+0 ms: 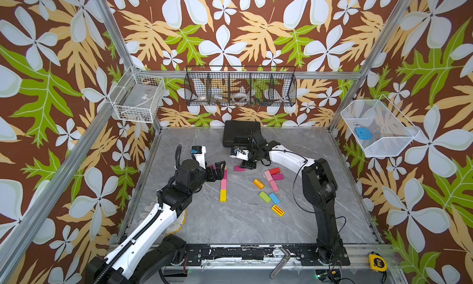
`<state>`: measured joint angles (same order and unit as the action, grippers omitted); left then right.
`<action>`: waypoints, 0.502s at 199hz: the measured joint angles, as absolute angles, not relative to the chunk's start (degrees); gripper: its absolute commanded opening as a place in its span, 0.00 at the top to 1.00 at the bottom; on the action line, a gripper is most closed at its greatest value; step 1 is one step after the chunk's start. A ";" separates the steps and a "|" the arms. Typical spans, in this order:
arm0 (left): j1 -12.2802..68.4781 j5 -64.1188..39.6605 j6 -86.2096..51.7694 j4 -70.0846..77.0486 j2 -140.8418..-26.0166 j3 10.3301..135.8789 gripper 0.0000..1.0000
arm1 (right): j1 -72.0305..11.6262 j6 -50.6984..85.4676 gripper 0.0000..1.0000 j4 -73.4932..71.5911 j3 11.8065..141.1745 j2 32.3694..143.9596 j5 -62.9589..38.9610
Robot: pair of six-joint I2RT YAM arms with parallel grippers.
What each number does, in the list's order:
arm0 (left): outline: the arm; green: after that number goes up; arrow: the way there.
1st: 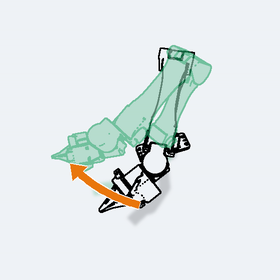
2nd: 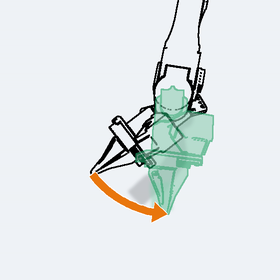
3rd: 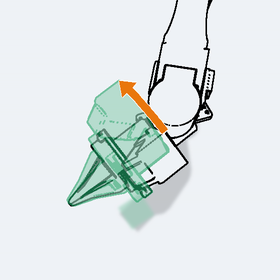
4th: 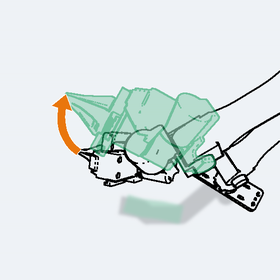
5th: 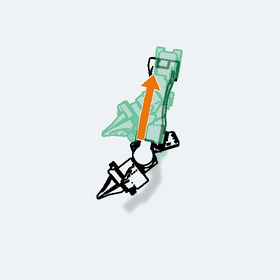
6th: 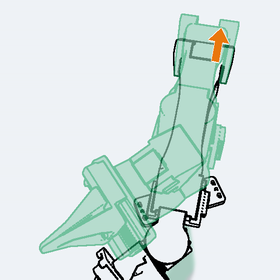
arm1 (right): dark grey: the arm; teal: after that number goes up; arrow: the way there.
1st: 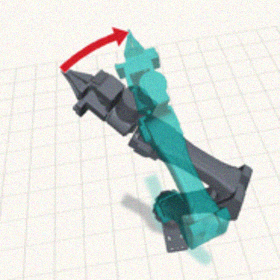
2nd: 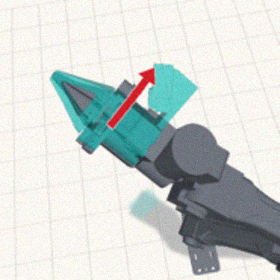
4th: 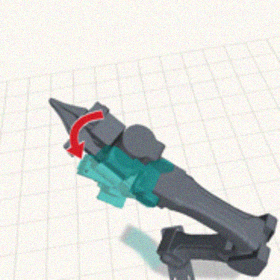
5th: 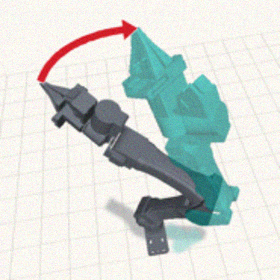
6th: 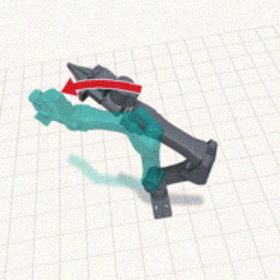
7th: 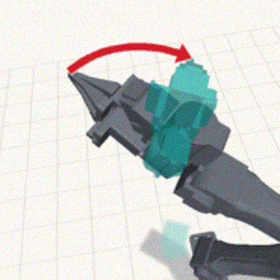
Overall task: Assemble the number 7 with building blocks
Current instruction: Move the building block to the center of the board.
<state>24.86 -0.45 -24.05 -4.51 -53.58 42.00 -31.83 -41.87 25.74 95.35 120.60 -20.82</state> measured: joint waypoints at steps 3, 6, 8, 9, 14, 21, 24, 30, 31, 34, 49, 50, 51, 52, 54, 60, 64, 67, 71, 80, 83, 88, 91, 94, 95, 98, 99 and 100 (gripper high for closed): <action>24.86 -0.43 -24.05 -4.54 -53.54 42.02 0.00 | -31.75 -41.32 0.41 25.56 94.52 119.96 -20.88; 24.86 -0.43 -24.05 -4.54 -53.49 42.04 0.00 | -31.64 -40.62 0.41 25.21 93.43 119.15 -20.80; 24.86 -0.43 -24.05 -4.51 -53.47 42.06 0.00 | -31.62 -40.42 0.40 25.12 93.01 118.83 -20.82; 24.86 -0.43 -24.05 -4.49 -53.45 42.06 0.00 | -31.59 -40.23 0.40 25.06 92.60 118.52 -20.80; 24.86 -0.40 -24.05 -4.51 -53.41 42.15 0.00 | -31.55 -39.29 0.40 24.64 91.13 117.38 -20.64; 24.86 -0.36 -24.05 -4.47 -53.34 42.15 0.00 | -31.55 -38.00 0.39 24.25 88.99 115.70 -20.53; 24.86 -0.34 -24.05 -4.45 -53.32 42.17 0.00 | -31.57 -37.50 0.38 24.10 88.12 115.02 -20.49; 24.86 -0.30 -24.05 -4.43 -53.30 42.17 0.00 | -31.57 -36.36 0.37 23.53 86.11 113.49 -20.34; 24.86 -0.30 -24.05 -4.43 -53.30 42.17 0.00 | -31.57 -36.07 0.37 23.42 85.67 113.12 -20.21; 24.86 -0.32 -24.05 -4.43 -53.30 42.17 0.00 | -31.59 -35.68 0.37 23.29 84.79 112.49 -20.01; 24.86 -0.51 -24.08 -4.19 -53.32 42.13 0.00 | -31.68 -32.97 0.35 22.52 80.18 109.25 -19.33; 24.86 -0.51 -24.08 -4.12 -53.32 42.11 0.00 | -31.68 -32.86 0.35 22.52 79.96 109.12 -19.31; 24.86 -0.51 -24.08 -4.08 -53.32 42.11 0.00 | -31.68 -32.67 0.35 22.44 79.57 108.86 -19.22; 24.86 -0.54 -24.08 -4.01 -53.32 42.09 0.00 | -31.68 -32.53 0.35 22.39 79.35 108.73 -19.16; 24.86 -0.60 -24.08 -3.92 -53.32 42.06 0.00 | -31.66 -32.16 0.35 22.31 78.76 108.38 -19.05; 24.86 -1.06 -24.08 -3.64 -53.30 41.95 0.00 | -31.66 -31.09 0.35 22.31 77.14 107.46 -18.74; 24.84 -1.45 -24.08 -3.55 -53.28 41.87 0.00 | -31.59 -30.26 0.35 22.33 76.14 106.98 -18.35; 24.84 -1.69 -24.08 -3.42 -53.28 41.80 0.00 | -31.59 -29.80 0.34 22.28 75.50 106.67 -17.93; 24.84 -2.02 -24.08 -3.14 -53.25 41.65 0.00 | -31.59 -28.93 0.34 22.24 74.63 106.28 -17.67; 24.86 -2.81 -24.08 -2.79 -53.25 41.47 0.00 | -31.55 -27.33 0.34 22.26 72.97 105.62 -17.28; 24.86 -3.29 -24.08 -2.72 -53.25 41.41 0.00 | -31.55 -26.87 0.34 22.33 72.51 105.47 -17.08; 24.86 -3.70 -24.08 -2.55 -53.28 41.36 0.00 | -31.55 -26.13 0.33 22.26 71.72 105.21 -16.56; 24.86 -3.90 -24.08 -2.42 -53.32 41.34 0.00 | -31.55 -25.52 0.33 22.26 71.18 105.03 -16.32; 24.86 -4.12 -24.08 -2.22 -53.39 41.28 0.00 | -31.55 -25.19 0.33 22.26 70.76 104.90 -16.21; 24.86 -4.27 -24.08 -2.11 -53.41 41.28 0.00 | -31.55 -24.99 0.33 22.28 70.59 104.86 -16.19; 24.86 -4.69 -24.08 -1.96 -53.52 41.25 0.00 | -31.55 -24.51 0.33 22.31 70.15 104.73 -16.10; 24.86 -4.82 -24.08 -1.85 -53.56 41.23 0.00 | -31.55 -24.40 0.33 22.31 70.06 104.71 -16.05; 24.86 -4.89 -24.08 -1.83 -53.60 41.23 0.00 | -31.55 -24.21 0.33 22.31 69.87 104.64 -16.03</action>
<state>24.86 -4.89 -24.08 -1.83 -53.60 41.23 -31.55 -24.21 22.31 69.87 104.64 -16.03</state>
